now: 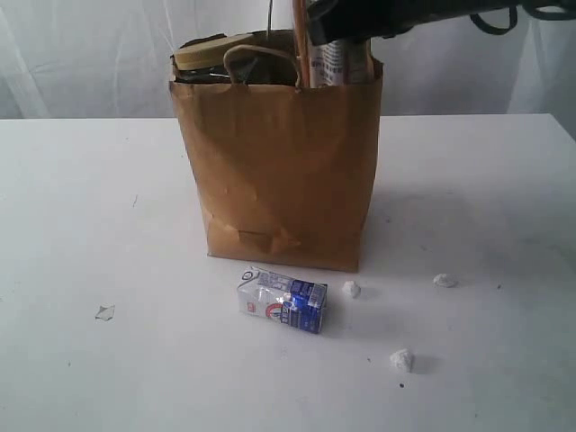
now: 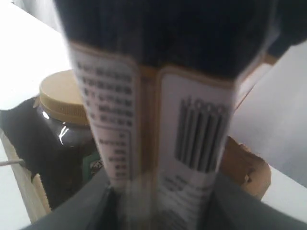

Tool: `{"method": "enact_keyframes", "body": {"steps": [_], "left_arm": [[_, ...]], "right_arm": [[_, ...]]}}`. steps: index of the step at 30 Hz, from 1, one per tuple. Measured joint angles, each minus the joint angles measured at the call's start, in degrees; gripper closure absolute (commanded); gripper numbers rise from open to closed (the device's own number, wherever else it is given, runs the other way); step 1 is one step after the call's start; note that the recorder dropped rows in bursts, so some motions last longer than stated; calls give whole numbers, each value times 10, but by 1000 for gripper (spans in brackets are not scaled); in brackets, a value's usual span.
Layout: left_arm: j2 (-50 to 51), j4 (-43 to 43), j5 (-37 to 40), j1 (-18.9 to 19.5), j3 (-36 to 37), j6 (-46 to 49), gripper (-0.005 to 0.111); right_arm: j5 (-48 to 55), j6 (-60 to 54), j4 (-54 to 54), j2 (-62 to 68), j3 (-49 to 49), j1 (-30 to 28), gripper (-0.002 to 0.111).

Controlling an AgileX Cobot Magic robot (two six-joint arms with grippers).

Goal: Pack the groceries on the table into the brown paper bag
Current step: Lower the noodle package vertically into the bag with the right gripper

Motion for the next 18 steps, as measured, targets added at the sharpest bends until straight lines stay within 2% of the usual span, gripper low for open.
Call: {"method": "enact_keyframes", "body": {"steps": [9,18], "left_arm": [[0,0,0,0,0,0,107],[0,-1,-2,0,0,0,107]], "right_arm": [[-74,0,25,42,-5,0,108],[-81,-27,33,48,-11,0,108]]}}
